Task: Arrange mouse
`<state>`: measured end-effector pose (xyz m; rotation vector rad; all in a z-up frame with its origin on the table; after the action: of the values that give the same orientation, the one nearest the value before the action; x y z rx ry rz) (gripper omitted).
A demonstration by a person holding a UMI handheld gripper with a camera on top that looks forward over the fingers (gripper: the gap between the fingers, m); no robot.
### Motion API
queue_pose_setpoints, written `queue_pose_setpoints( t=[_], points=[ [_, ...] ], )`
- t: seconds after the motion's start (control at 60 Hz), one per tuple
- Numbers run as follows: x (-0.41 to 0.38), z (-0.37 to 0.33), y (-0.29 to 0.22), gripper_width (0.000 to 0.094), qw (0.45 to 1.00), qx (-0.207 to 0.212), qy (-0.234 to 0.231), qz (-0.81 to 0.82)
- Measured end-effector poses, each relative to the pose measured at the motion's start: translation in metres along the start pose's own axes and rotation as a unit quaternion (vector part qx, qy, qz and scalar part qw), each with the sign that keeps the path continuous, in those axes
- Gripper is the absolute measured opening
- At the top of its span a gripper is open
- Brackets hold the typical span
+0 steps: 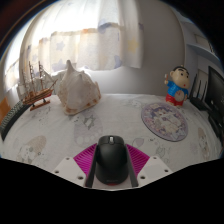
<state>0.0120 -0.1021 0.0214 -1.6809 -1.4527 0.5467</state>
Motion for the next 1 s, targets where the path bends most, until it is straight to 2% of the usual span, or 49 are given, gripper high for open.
queue_pose_setpoints(
  t=[0.117,0.183,0.3,0.367,0.45,0.533,0.65,0.767,0.883,0.95,1.0],
  points=[
    [0.000,0.000,-0.004,0.0461,1.000,0.005,0.006,-0.030],
    [0.002,-0.015,-0.018,0.0453,1.000,-0.001,-0.010,-0.025],
    [0.029,-0.052,-0.088,0.0453,0.998,0.057,-0.006,-0.020],
    [0.050,-0.063,-0.129,0.0451,0.997,0.075,-0.010,0.004],
    [0.085,-0.052,-0.179,0.0450,0.995,0.101,-0.008,0.023],
    [0.122,-0.016,-0.205,0.0449,0.993,0.119,0.010,0.018],
    [0.163,0.058,-0.189,0.0447,0.996,0.089,0.026,0.015],
    [0.172,0.124,-0.133,0.0450,0.999,0.050,0.016,-0.007],
    [0.170,0.153,-0.086,0.0480,1.000,0.008,-0.003,-0.030],
    [0.174,0.157,-0.075,0.0607,1.000,-0.006,0.005,-0.029],
    [0.182,0.151,-0.080,0.0805,1.000,-0.004,0.018,-0.023]
  ],
)
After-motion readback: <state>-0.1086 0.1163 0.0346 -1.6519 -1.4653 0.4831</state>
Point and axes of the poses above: the point between the fingertips, and its own axes, seen from behind it with the camera up: x to the right, y down, z forward, the way the camera looks, the point moved 6 cm from there along -z, backward, against the way the camera looks, and after that the axes turned 15 degrees about y, right-handed, at the moved point
